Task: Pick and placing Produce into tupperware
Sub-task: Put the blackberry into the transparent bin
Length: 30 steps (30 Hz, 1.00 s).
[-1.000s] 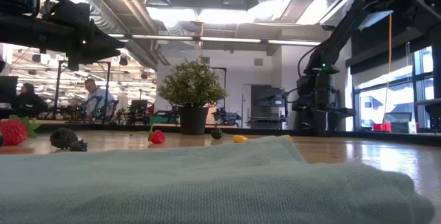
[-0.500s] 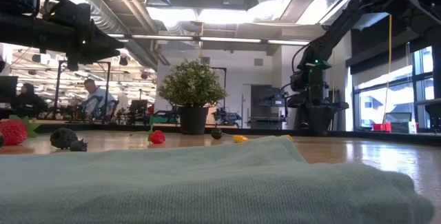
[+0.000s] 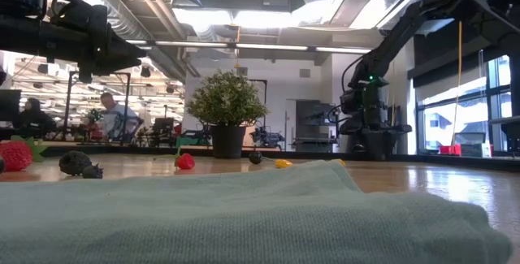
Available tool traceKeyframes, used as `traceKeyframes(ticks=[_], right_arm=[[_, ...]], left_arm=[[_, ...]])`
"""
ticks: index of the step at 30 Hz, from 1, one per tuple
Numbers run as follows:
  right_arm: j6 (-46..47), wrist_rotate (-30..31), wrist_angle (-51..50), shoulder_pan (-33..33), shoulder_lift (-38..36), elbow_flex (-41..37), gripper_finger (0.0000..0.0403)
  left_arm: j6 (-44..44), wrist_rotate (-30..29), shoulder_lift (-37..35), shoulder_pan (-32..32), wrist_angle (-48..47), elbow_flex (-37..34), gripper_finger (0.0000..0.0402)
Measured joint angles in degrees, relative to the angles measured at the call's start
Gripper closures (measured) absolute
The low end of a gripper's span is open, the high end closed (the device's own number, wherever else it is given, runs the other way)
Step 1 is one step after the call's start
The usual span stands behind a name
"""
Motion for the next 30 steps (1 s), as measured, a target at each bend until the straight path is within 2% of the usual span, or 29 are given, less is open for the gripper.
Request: traceKeyframes(ticks=[7,23,26,30], right_arm=[[0.01,0.13,0.17,0.01,0.00,0.04,0.0213],[-0.41,0.13,0.02,0.01,0.00,0.15,0.0374],[-2.37,0.17,-0.13,0.00,0.00,0.21,0.0393],[-2.50,0.35,-1.04,-0.07,0.07,0.44,0.0396]], left_arm=[[0.01,-0.02,-0.02,0.00,0.01,0.00,0.0259],[0.00,-0.02,-0.02,0.00,0.02,0.00,0.0259],[0.02,-0.02,0.00,0.00,0.00,-0.02,0.0259],[0.66,-0.04,0.00,0.00,0.01,-0.01,0.0259]])
